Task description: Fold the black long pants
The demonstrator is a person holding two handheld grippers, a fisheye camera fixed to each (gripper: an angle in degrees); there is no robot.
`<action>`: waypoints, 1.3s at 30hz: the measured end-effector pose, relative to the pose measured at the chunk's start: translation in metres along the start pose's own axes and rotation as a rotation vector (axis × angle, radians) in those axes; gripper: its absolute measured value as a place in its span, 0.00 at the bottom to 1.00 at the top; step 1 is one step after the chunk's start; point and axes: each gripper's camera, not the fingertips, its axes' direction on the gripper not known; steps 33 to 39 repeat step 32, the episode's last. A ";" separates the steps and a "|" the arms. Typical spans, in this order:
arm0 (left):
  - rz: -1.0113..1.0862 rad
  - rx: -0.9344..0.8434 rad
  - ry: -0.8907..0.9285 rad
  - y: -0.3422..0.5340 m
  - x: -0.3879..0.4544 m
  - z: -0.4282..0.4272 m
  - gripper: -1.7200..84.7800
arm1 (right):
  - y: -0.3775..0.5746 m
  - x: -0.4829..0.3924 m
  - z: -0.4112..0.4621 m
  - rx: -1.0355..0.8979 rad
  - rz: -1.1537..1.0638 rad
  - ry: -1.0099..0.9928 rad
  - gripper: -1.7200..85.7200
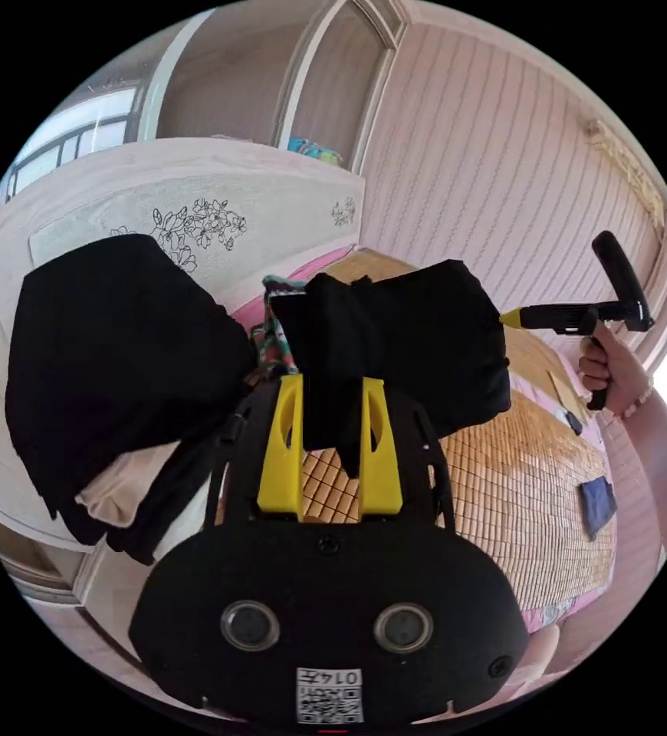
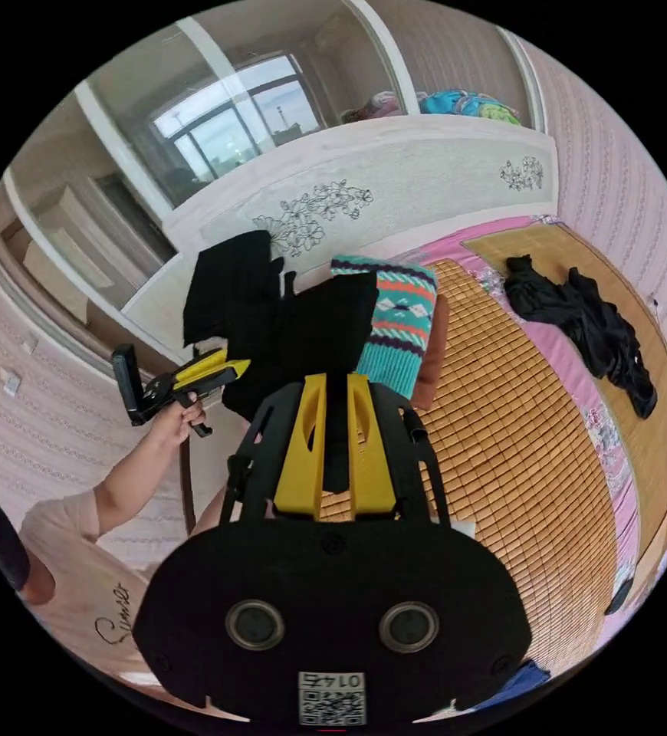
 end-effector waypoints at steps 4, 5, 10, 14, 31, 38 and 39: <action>0.075 -0.125 -0.077 -0.022 0.011 0.042 0.13 | -0.027 0.016 0.043 -0.009 0.149 0.014 0.11; 0.094 -0.114 -0.084 -0.017 0.016 0.041 0.13 | -0.024 0.015 0.047 -0.010 0.133 -0.013 0.12; 0.274 -0.022 -0.020 0.038 0.089 0.015 0.12 | 0.092 -0.004 0.071 -0.164 -0.047 0.025 0.15; 0.458 0.047 0.110 0.081 0.190 -0.001 0.12 | 0.238 -0.012 0.070 -0.292 -0.056 0.190 0.16; 1.082 -0.269 0.646 0.245 0.860 0.068 0.14 | 0.732 0.145 -0.162 0.003 0.877 0.548 0.16; 1.090 -0.269 0.656 0.249 0.879 0.072 0.14 | 0.738 0.150 -0.164 0.013 0.877 0.560 0.16; 1.090 -0.269 0.656 0.249 0.879 0.072 0.14 | 0.738 0.150 -0.164 0.013 0.877 0.560 0.16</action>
